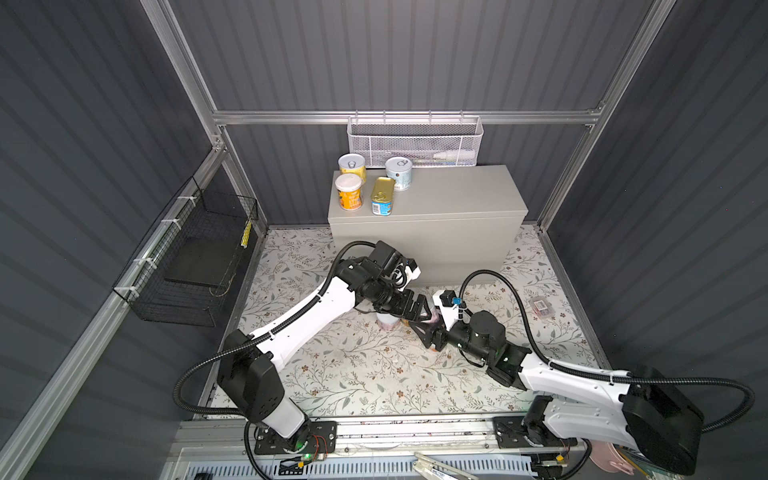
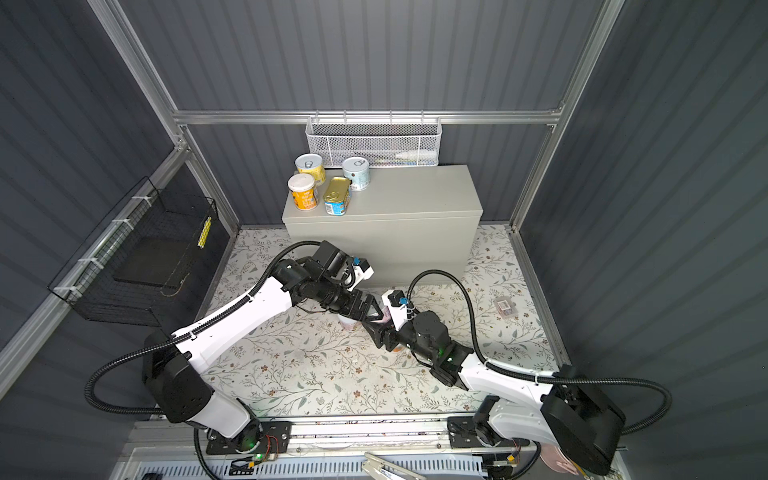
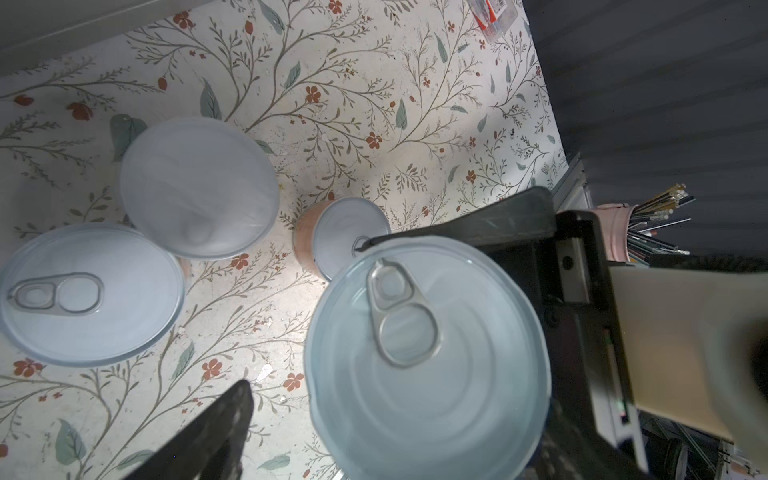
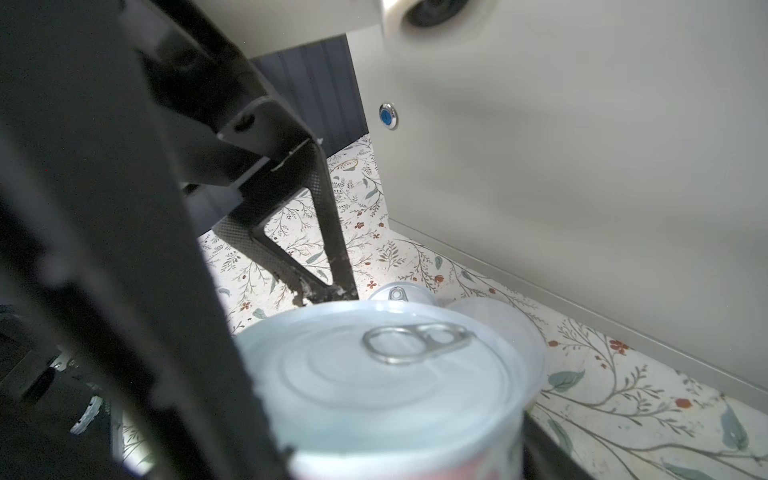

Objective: Place and organize the canned foods onto the counter
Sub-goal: 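Open the left gripper and pull it back while the right gripper holds the pink can, then lift the pink can with the right gripper up toward the cabinet top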

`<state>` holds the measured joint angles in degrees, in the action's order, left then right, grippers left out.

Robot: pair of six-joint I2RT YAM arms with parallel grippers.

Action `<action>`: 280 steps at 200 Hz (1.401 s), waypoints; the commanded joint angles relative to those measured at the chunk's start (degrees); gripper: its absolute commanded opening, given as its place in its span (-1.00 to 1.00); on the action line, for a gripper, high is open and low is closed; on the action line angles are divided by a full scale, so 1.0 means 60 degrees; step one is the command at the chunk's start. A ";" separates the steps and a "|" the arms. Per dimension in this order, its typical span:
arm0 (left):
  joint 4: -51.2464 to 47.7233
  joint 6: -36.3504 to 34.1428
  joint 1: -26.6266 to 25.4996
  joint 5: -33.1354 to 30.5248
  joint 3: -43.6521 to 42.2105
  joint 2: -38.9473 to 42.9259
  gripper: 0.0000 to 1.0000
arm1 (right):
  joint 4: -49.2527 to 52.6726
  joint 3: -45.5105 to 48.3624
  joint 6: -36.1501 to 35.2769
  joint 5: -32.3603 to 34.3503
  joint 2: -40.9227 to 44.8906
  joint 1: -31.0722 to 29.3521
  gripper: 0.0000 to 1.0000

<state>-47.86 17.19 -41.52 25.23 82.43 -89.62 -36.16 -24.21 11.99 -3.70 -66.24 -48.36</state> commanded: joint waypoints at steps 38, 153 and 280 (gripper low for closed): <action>0.0508 0.0254 0.0152 -0.2642 -0.1098 0.2122 1.00 | -0.0103 -0.0066 0.0363 0.0594 0.0650 0.0021 0.19; 0.3998 0.1495 0.0167 -0.5486 -0.6396 0.6539 1.00 | 0.3049 -0.1584 0.0623 0.1131 0.2089 0.0184 0.17; 0.9574 -0.0158 0.0167 -0.4909 -1.0152 0.6317 0.99 | 0.6080 -0.5504 0.0485 0.0391 0.1773 0.0623 0.18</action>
<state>-1.58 19.42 -40.77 -6.35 24.64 -51.46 -0.84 -49.93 15.97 0.49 -55.72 -45.56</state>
